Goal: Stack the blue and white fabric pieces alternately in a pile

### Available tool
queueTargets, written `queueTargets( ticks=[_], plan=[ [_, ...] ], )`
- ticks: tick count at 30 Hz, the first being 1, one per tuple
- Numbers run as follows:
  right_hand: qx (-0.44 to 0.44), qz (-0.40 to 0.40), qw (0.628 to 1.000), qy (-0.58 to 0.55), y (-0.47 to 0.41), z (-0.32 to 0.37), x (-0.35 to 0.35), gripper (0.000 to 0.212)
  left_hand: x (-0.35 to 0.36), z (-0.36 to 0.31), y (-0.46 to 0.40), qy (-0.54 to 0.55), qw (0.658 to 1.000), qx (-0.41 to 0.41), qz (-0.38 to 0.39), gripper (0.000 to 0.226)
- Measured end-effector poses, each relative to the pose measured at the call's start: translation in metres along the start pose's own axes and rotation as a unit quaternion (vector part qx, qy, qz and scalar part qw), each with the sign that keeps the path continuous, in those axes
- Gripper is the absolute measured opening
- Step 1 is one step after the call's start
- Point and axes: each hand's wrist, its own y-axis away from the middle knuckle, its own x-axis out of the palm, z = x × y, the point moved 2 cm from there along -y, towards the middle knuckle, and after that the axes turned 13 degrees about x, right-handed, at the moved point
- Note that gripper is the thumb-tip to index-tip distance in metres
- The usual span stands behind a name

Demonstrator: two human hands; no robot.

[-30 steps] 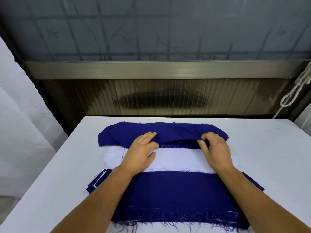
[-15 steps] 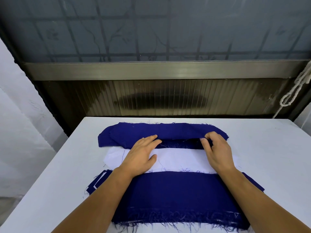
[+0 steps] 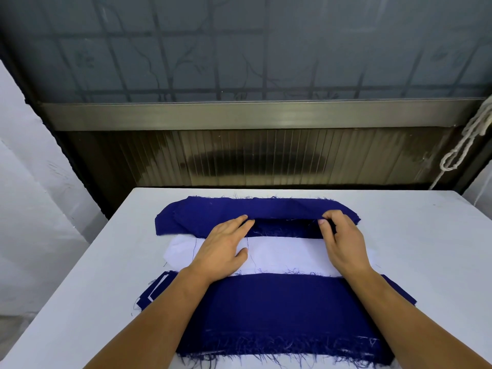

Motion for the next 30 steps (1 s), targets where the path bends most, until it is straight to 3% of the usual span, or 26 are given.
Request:
queueTargets(
  ticks=[8, 17, 23, 30],
  plan=[
    [0.011, -0.002, 1.000, -0.001, -0.001, -0.001, 0.001, 0.006, 0.001, 0.003, 0.000, 0.001, 0.999, -0.037, -0.011, 0.060],
    [0.030, 0.002, 0.999, 0.017, -0.004, -0.005, 0.002, 0.013, -0.021, 0.005, 0.001, -0.093, 0.971, -0.116, -0.186, 0.019],
    [0.047, 0.023, 0.999, -0.014, -0.001, 0.007, -0.008, 0.015, -0.043, -0.003, 0.006, -0.084, 0.967, -0.108, -0.213, 0.030],
    [0.001, 0.105, 0.994, 0.012, 0.024, 0.027, -0.080, 0.025, -0.101, -0.008, 0.053, -0.066, 0.979, -0.084, -0.172, 0.040]
  ],
)
